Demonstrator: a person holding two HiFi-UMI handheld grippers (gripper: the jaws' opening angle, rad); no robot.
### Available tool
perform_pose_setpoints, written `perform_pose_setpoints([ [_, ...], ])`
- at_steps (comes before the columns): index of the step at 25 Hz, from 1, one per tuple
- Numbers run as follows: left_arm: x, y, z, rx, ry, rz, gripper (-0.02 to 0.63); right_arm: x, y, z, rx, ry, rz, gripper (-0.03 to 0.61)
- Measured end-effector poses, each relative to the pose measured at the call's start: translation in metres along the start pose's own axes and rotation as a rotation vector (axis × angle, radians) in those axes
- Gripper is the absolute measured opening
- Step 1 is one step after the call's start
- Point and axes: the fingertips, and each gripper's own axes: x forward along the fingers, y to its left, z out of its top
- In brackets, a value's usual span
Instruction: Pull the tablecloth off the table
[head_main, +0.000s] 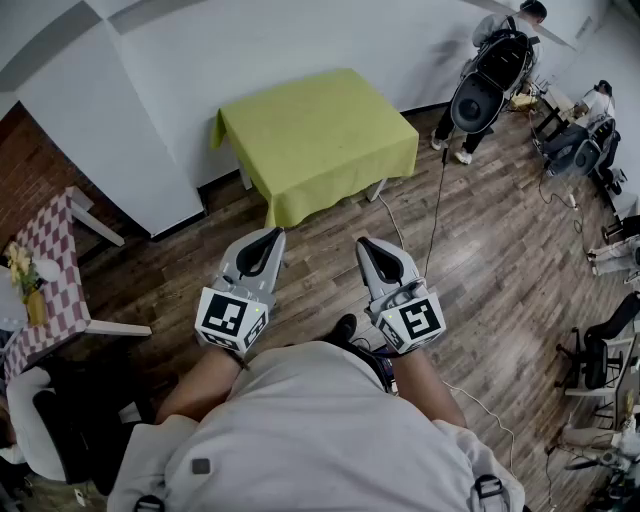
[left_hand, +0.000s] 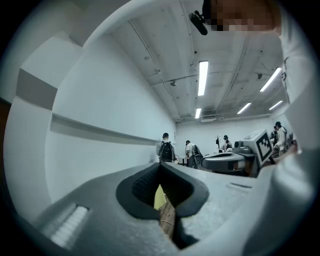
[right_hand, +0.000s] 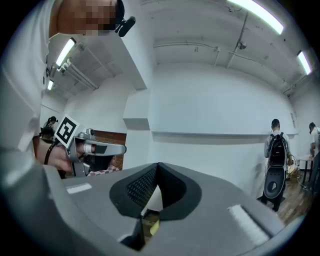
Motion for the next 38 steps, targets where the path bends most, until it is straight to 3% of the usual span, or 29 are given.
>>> perform_pose_setpoints([
  [10, 0.061, -0.001, -0.016, -0.018, 0.028, 0.006, 0.003, 0.006, -0.059, -0.019, 0.018, 0.011, 0.000, 0.009],
  [30, 0.273, -0.040, -0.030, -0.028, 0.059, 0.018, 0.003, -0.001, -0.273, -0.047, 0.041, 0.029, 0.019, 0.009],
  [38, 0.318, -0.015, -0.044, -0.038, 0.086, 0.013, 0.003, 0.031, -0.313, -0.065, 0.077, 0.054, 0.011, 0.009],
])
